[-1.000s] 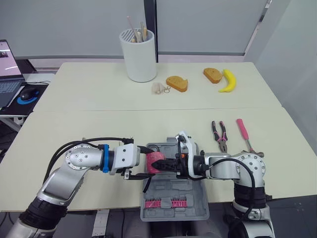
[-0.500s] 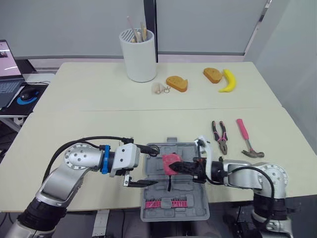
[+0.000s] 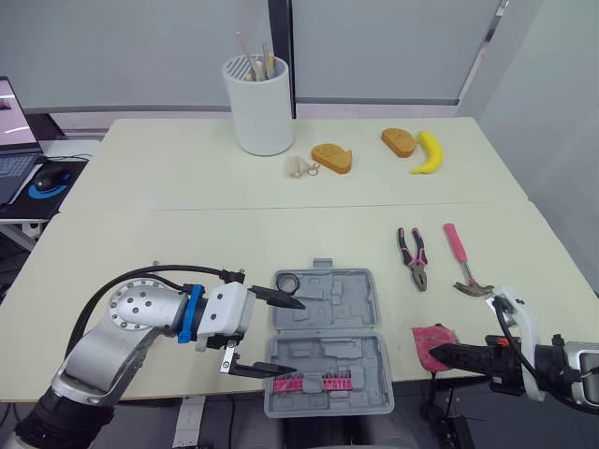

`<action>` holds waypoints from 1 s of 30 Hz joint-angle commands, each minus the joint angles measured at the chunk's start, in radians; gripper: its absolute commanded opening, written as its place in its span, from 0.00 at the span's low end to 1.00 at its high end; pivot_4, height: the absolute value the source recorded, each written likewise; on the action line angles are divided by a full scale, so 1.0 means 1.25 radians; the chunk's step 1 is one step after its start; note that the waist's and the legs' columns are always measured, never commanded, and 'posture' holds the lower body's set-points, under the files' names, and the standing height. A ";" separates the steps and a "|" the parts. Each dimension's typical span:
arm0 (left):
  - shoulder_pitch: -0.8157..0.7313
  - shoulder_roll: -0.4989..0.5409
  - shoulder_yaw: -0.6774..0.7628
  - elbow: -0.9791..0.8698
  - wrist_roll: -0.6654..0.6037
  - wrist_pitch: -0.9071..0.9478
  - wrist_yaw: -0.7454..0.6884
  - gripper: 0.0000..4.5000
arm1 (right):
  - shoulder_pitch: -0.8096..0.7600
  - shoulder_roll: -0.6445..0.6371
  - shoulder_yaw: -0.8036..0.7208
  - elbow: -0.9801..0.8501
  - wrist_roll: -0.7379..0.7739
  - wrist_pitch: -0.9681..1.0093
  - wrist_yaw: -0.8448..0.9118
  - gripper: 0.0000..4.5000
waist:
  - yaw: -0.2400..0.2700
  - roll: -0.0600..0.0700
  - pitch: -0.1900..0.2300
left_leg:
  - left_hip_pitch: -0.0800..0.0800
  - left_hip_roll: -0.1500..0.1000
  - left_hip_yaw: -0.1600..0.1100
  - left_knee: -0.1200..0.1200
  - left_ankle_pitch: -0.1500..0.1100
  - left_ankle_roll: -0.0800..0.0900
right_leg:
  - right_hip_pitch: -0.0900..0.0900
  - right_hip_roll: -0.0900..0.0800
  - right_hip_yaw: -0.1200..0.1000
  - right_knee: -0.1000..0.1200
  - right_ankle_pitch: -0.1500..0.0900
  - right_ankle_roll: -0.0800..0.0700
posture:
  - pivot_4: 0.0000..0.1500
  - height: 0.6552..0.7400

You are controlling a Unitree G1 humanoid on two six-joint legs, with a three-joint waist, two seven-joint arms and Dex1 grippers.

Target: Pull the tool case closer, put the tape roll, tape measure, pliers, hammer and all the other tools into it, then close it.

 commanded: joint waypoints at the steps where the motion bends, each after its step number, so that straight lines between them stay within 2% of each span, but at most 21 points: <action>1: 0.005 -0.007 -0.009 -0.034 -0.006 -0.012 0.001 1.00 | -0.046 0.017 0.064 0.039 -0.052 -0.030 0.004 0.17 | 0.001 0.000 0.000 | 0.000 0.001 0.000 0.000 0.000 0.000 | 0.000 0.001 0.001 0.000 0.000 0.000 | 1.00 0.89; 11: 0.016 -0.016 -0.026 -0.056 -0.010 -0.008 0.011 1.00 | -0.142 0.125 0.200 0.101 -0.212 -0.026 0.014 0.17 | 0.005 0.001 0.000 | -0.001 0.002 0.001 0.000 0.000 0.000 | -0.002 0.004 0.002 0.000 0.002 -0.003 | 1.00 0.89; 19: 0.021 -0.019 -0.037 -0.059 -0.004 -0.012 0.018 1.00 | -0.199 0.212 0.237 0.173 -0.277 -0.009 0.006 0.17 | 0.007 0.001 0.000 | -0.001 0.002 0.001 0.000 0.000 0.000 | -0.002 0.004 0.002 0.000 0.002 -0.005 | 1.00 0.89; 27: 0.029 -0.019 -0.039 -0.056 0.001 -0.020 0.022 1.00 | -0.204 0.238 0.228 0.198 -0.310 0.023 -0.003 0.17 | 0.009 0.001 -0.001 | -0.001 0.002 0.001 -0.001 0.000 0.000 | -0.003 0.004 0.002 0.001 0.003 -0.005 | 1.00 0.89; 29: 0.029 -0.020 -0.040 -0.054 0.002 -0.022 0.022 1.00 | -0.204 0.241 0.224 0.199 -0.314 0.028 -0.004 0.33 | 0.009 0.002 -0.001 | -0.001 0.002 0.001 -0.001 0.000 0.000 | -0.003 0.004 0.002 0.001 0.003 -0.005 | 1.00 0.89; 30: 0.028 -0.021 -0.040 -0.052 0.003 -0.023 0.022 1.00 | -0.204 0.242 0.220 0.200 -0.315 0.031 -0.005 0.37 | 0.009 0.002 -0.001 | -0.001 0.002 0.001 -0.001 0.000 0.000 | -0.003 0.004 0.002 0.001 0.003 -0.005 | 1.00 0.89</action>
